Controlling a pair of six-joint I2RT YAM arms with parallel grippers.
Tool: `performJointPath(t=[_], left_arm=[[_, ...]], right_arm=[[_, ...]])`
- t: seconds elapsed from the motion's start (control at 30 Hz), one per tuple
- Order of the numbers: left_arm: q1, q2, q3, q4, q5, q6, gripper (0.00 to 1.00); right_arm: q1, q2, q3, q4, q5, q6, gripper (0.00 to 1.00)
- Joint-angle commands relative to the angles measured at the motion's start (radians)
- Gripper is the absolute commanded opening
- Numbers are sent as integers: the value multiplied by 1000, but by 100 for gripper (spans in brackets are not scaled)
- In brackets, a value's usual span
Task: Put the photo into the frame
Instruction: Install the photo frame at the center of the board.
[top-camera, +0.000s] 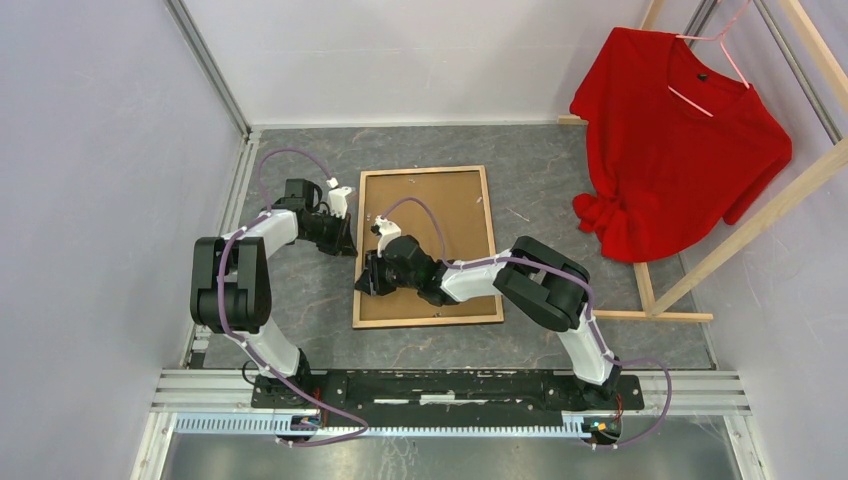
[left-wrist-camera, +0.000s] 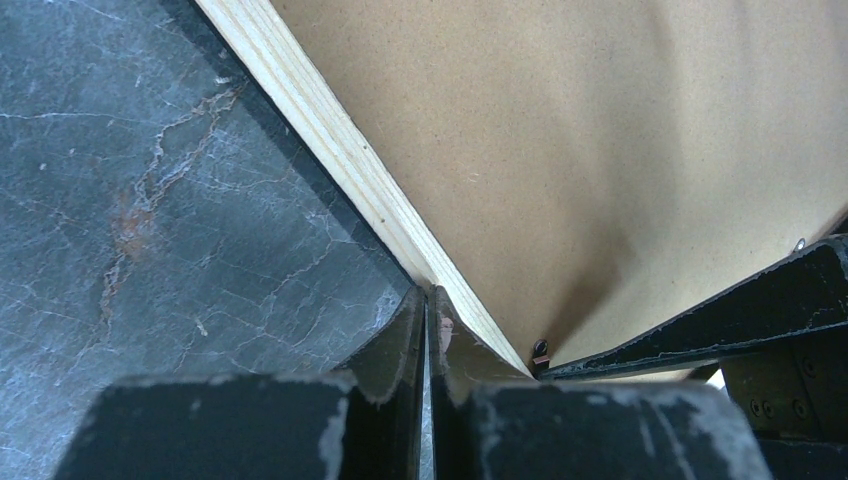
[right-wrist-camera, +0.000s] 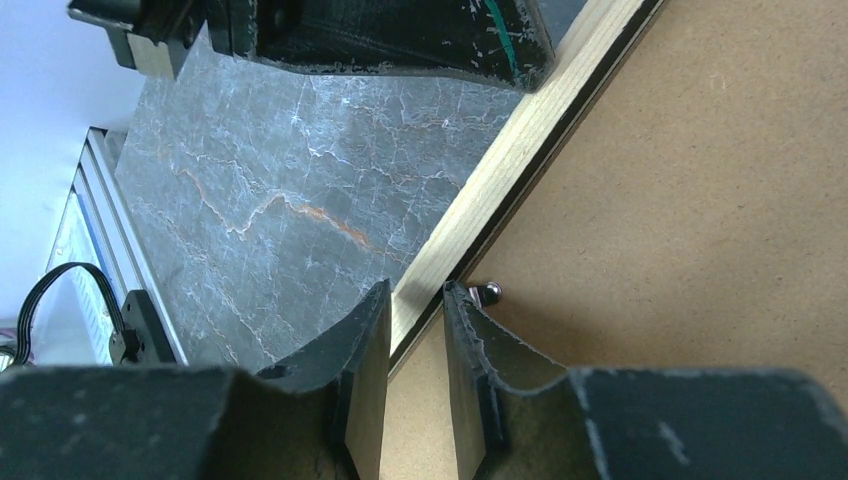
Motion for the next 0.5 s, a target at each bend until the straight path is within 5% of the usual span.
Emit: performJointPath(t=[0.0, 0.27, 0.47], left_arm=[[-4, 16, -28, 31, -27, 23, 8], [4, 13, 22, 22, -27, 6, 10], [16, 24, 93, 51, -30, -51, 36]], right_arm=[[0, 24, 24, 14, 49, -13, 32], [-100, -116, -43, 156, -88, 12, 41], [-203, -134, 7, 175, -168, -8, 52]])
